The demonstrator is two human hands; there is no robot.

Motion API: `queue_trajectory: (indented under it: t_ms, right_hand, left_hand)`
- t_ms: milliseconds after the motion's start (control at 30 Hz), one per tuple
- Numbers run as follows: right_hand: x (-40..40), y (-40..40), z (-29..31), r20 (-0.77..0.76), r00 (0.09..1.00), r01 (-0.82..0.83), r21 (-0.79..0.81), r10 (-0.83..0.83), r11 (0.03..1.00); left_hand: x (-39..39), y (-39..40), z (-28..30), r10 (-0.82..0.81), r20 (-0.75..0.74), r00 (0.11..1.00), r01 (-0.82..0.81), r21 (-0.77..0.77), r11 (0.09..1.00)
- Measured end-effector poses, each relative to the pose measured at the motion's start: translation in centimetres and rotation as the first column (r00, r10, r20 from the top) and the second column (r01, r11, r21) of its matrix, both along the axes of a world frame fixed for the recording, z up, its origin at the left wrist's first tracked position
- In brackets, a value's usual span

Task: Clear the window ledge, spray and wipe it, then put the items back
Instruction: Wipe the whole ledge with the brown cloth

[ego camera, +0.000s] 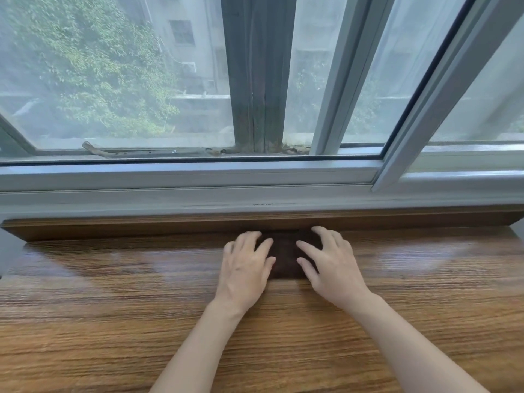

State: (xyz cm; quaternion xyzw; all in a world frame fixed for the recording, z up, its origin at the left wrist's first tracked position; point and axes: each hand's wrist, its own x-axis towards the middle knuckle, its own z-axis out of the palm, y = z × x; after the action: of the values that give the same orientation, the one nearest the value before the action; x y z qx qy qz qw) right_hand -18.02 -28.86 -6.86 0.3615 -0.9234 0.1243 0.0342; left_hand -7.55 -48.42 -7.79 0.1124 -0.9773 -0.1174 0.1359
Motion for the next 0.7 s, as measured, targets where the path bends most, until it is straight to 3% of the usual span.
queue_trajectory:
  t_ms: [133,233,467,567,700]
  right_hand:
    - [0.6,-0.8,-0.8,0.072,0.997,0.007,0.100,-0.015,0.995]
    - [0.7,-0.8,-0.6,0.108,0.993,0.034,0.051,-0.039,0.998]
    - [1.2,-0.5,0.7,0.193,0.980,0.031,0.097,-0.049,0.995]
    - [1.5,0.6,3.0,0.205,0.969,0.131,0.054,-0.139,0.990]
    - [1.6,3.9,6.0,0.237,0.913,0.301,0.156,-0.332,0.941]
  left_hand:
    - [-0.5,0.4,-0.6,-0.061,0.165,0.984,0.071,-0.055,0.996]
    - [-0.4,0.1,-0.1,-0.068,0.200,0.977,0.081,-0.059,0.995]
    - [-0.6,0.2,1.5,-0.079,0.274,0.958,0.103,-0.075,0.992]
    - [-1.5,1.3,3.7,-0.125,0.258,0.958,0.146,-0.065,0.987]
    - [-3.2,4.1,7.1,-0.250,0.205,0.946,0.255,-0.001,0.967]
